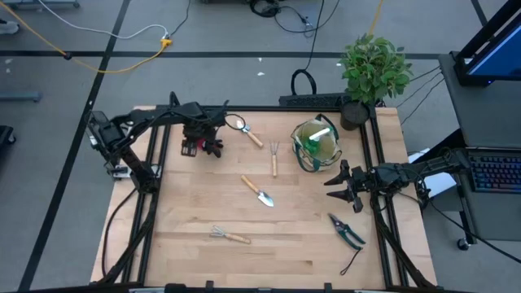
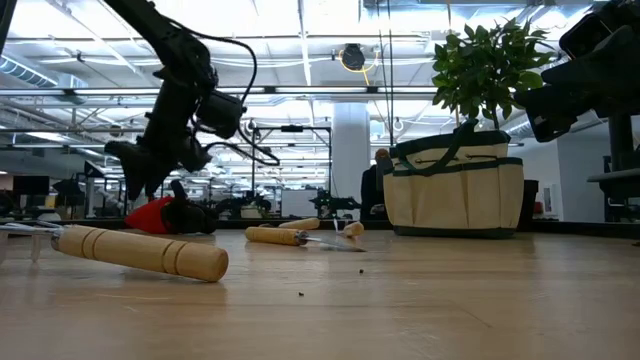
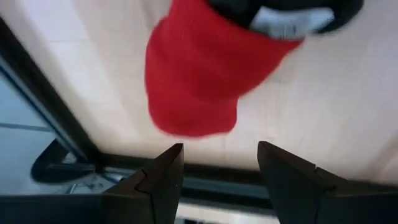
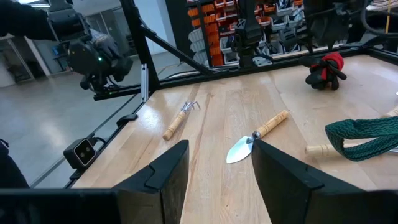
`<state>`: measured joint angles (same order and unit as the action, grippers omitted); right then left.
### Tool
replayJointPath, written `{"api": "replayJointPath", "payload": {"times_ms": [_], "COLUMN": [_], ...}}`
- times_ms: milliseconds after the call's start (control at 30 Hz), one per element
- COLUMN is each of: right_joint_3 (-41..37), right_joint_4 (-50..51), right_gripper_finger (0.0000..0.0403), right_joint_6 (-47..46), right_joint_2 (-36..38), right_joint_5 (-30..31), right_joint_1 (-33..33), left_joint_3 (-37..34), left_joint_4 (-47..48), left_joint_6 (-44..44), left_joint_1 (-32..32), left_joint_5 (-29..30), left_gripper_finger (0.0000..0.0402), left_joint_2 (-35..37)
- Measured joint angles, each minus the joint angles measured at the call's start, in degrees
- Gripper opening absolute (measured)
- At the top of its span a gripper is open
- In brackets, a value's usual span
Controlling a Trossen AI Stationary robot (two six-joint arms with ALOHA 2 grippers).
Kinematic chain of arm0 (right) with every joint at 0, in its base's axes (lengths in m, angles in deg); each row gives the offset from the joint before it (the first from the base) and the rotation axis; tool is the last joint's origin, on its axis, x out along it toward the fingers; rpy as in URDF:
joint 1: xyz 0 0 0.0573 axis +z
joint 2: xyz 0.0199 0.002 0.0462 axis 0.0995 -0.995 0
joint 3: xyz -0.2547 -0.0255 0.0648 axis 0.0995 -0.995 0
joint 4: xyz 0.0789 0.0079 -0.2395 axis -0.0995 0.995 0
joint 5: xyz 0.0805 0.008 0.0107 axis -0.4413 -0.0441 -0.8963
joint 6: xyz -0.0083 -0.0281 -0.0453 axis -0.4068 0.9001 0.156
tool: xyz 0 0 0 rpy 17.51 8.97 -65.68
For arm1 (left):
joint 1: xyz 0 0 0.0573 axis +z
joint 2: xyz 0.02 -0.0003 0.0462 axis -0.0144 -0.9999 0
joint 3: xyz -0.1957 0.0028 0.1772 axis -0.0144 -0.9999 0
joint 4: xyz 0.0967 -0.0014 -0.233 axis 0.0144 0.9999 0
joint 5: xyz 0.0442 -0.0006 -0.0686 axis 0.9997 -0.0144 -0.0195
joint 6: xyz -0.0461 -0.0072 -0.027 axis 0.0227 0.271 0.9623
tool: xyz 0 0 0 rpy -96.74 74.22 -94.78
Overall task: Pick & Place Garden tools in Gardening bag
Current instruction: Put the pair of red gloves into the gardening bag
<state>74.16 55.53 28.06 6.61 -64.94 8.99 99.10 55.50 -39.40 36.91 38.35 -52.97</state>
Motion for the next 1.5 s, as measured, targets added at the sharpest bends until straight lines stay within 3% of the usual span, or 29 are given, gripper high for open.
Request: {"api": "replayJointPath", "payload": {"times_ms": [200, 433, 700, 867, 967, 1100, 1200, 1367, 1500], "right_joint_3": [0.0, 0.0, 0.0, 0.0, 0.0, 0.0, 0.0, 0.0, 0.0], "right_joint_4": [0.0, 0.0, 0.0, -0.7, -3.2, -7.3, -10.2, -16.1, -23.0], "right_gripper_finger": [0.0166, 0.0166, 0.0166, 0.0166, 0.0166, 0.0166, 0.0166, 0.0166, 0.0166], "right_joint_6": [-2.4, -4.7, -6.8, -10.5, -14.1, -19.2, -19.7, -16.0, -10.6], "right_joint_2": [0.0, 0.0, 0.0, 0.0, 0.0, 0.0, 0.0, 0.0, 0.0], "right_joint_5": [0.0, 0.0, 0.0, 0.4, 4.3, 10.9, 13.4, 13.6, 13.7], "right_joint_1": [0.0, 0.0, 0.0, 0.0, 0.0, 0.0, 0.0, 0.0, 0.0], "left_joint_3": [-0.8, -1.9, -10.2, -11.5, -11.1, -8.7, -7.2, -5.5, -3.4], "left_joint_4": [-6.0, -11.1, -21.7, -22.1, -21.3, -18.8, -18.4, -17.1, -14.2], "left_joint_6": [3.6, -4.9, -8.5, -0.9, 4.9, 11.4, 15.1, 20.3, 29.7], "left_joint_1": [0.3, 1.0, 0.5, -1.3, -2.6, -3.3, -3.3, -3.3, -4.0], "left_joint_5": [1.5, -5.0, -7.6, -7.6, -8.2, -15.4, -23.1, -27.0, -33.3], "left_gripper_finger": [0.0211, 0.0211, 0.0206, 0.0141, 0.0084, 0.0024, 0.0024, 0.0024, 0.0024], "left_joint_2": [0.0, 0.0, 0.2, 0.2, 0.2, 0.9, 2.5, 6.5, 10.6]}}
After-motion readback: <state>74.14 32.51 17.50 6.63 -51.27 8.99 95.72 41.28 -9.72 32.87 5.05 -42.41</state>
